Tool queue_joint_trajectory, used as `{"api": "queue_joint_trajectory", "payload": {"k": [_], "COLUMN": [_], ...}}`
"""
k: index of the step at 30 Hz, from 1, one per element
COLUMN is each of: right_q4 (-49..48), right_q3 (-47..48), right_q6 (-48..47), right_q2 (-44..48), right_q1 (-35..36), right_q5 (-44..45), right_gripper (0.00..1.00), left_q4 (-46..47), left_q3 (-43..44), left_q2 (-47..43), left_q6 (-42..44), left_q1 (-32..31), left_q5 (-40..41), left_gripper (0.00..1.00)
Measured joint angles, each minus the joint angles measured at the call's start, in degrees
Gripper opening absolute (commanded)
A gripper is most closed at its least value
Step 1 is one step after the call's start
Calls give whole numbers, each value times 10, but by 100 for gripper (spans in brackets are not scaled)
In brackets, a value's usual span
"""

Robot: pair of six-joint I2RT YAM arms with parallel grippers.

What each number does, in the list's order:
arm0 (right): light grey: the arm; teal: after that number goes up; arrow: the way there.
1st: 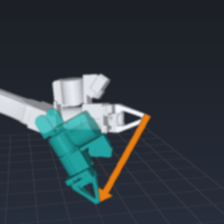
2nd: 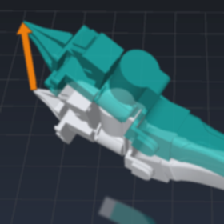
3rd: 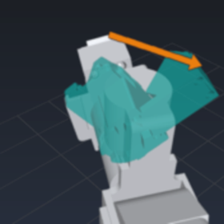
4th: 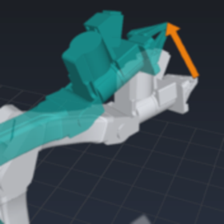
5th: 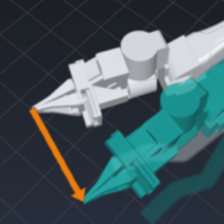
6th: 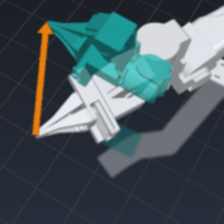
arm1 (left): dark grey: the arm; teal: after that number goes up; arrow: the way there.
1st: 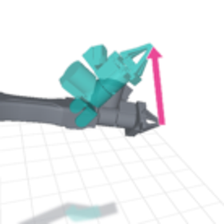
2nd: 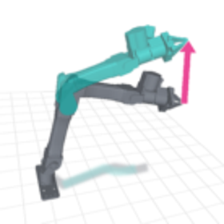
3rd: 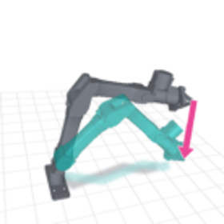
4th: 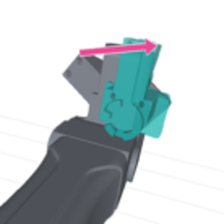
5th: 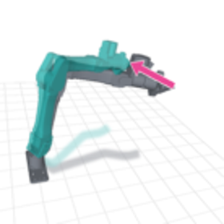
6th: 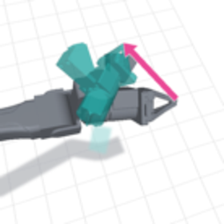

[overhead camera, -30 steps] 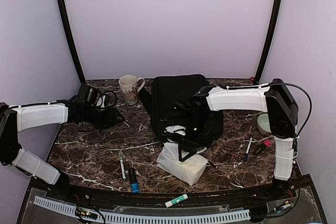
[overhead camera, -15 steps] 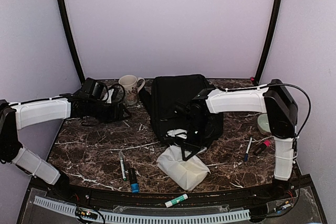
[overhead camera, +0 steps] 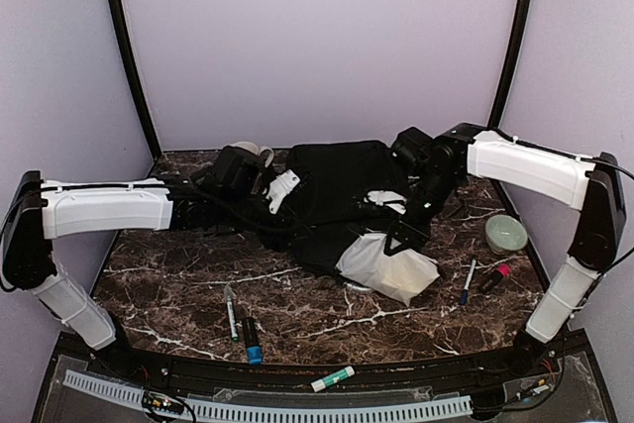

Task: Pack the student bag
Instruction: Adjust the stationery at the center of the board.

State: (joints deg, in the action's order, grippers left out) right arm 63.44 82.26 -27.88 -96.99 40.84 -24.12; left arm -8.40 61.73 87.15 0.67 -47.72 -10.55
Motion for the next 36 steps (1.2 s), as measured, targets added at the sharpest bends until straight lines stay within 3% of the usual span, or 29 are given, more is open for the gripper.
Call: {"api": "queue_joint_trajectory", "payload": {"k": [9,20,28,29,36], "right_q4": [36,47,2,-2,-45], "right_q3": [-39,-146,-241,-248,-269], "right_q6": [-25,-45,-42,-40,-23], "right_q2": [128,228,243,242,228], "right_q1": [-64,-64,-29,-19,21], "right_q5": [46,75,86,90,110], "right_gripper": [0,0,1,5,90], "left_q4": [9,16,28,28,28], "left_q3": [89,123,159,161,179], "left_q2": [132,236,302,304,308], "left_q6": [148,217,233,233,209], "left_q1": [-78,-84,-79,-77,-59], "left_q5": [11,6,42,41,10], "left_gripper": [68,71,57,54,27]}}
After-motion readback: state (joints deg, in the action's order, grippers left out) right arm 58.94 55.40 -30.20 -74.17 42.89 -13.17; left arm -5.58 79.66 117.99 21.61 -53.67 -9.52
